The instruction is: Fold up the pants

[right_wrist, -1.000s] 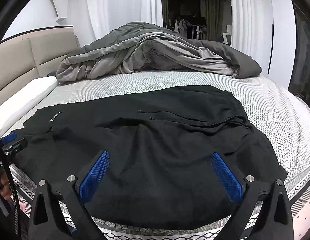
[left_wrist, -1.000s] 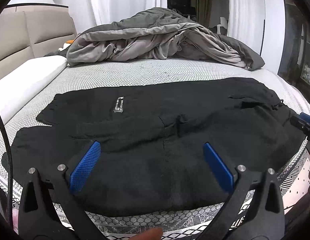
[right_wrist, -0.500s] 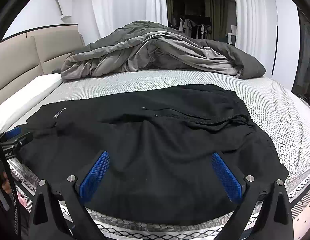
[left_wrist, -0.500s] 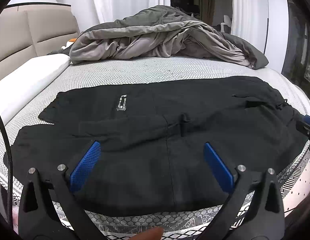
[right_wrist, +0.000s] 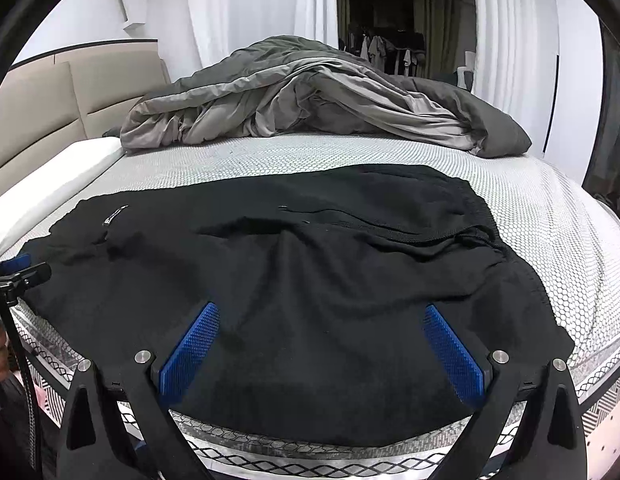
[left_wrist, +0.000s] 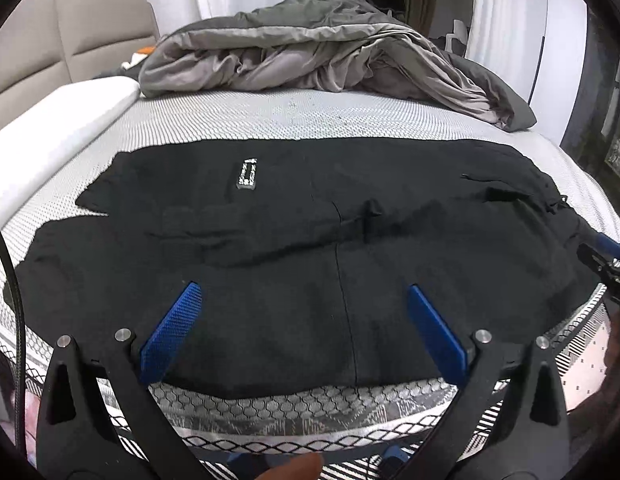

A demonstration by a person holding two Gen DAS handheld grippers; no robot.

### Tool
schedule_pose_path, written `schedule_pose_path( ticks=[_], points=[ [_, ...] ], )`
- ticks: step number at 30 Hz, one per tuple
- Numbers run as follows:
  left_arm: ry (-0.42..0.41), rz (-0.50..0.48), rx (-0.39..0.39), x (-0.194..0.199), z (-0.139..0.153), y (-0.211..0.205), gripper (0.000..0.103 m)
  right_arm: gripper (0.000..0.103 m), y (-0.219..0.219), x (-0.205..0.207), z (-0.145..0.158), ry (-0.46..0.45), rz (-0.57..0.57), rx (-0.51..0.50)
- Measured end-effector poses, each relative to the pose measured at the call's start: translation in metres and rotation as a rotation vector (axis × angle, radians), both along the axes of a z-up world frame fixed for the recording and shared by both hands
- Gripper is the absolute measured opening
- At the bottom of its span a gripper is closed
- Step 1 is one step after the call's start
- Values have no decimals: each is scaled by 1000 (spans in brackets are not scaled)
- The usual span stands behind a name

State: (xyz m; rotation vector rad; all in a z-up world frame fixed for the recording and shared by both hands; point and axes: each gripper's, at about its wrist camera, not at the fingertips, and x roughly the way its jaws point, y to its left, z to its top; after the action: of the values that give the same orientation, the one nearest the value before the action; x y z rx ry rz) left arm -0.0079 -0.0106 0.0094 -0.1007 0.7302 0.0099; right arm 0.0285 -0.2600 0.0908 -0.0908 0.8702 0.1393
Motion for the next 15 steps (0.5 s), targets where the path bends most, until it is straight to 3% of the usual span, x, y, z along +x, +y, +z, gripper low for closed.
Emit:
schedule_pose_path(
  ticks=[15],
  points=[
    [59,34,-34,7,-11,15,102,103,10,0,-11,24,46,-28]
  ],
)
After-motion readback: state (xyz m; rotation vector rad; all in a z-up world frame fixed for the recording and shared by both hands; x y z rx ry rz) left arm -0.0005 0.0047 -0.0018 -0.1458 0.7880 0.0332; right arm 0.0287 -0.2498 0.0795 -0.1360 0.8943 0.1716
